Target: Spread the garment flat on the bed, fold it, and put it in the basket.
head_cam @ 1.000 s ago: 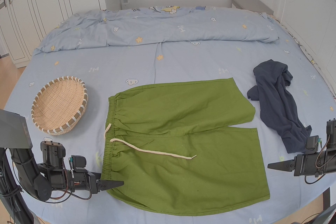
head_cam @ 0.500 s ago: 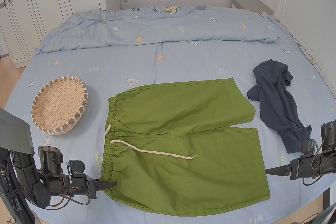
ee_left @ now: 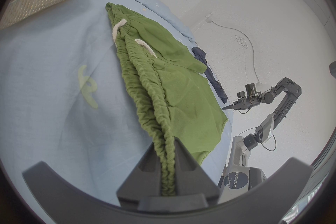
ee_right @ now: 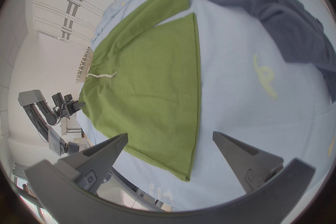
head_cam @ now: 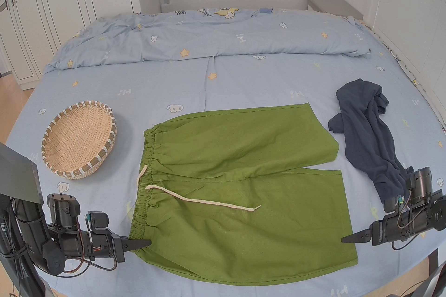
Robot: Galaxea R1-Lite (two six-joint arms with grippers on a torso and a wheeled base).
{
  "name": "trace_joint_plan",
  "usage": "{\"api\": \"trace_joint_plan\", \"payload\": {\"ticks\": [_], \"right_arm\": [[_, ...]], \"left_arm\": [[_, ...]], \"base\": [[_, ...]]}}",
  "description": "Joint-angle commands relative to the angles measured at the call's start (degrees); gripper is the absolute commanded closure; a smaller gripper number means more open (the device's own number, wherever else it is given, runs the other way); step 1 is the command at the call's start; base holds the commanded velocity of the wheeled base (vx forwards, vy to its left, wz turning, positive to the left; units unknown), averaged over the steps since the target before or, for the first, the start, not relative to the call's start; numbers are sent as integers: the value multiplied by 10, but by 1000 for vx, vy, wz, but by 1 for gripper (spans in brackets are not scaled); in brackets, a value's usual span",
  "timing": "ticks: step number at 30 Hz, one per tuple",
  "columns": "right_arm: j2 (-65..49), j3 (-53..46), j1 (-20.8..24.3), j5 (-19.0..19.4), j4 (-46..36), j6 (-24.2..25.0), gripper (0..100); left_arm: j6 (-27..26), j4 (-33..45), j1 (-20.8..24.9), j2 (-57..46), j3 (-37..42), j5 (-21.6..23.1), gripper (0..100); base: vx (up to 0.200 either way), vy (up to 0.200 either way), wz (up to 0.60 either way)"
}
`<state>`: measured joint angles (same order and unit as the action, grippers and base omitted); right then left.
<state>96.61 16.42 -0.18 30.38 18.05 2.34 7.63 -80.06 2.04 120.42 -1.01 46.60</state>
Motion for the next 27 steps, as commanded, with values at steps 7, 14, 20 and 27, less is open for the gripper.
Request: {"api": "trace_joint_plan", "payload": {"ticks": [7,14,20,27], "right_arm": [[52,-37,26,1,25,0,0],[55,-46,53,17,39,4,0],[59,-44,62,35,49,8,0],[81,-46,62,35,58,9,100]], "left_arm": [[0,-6,2,1,10,0,100],[0,-8,2,0,10,0,100],[0,-7,2,0,10,0,100],[0,-7,2,1,10,0,100]], "base": [[0,0,0],[0,0,0],[0,0,0],[0,0,0]]}}
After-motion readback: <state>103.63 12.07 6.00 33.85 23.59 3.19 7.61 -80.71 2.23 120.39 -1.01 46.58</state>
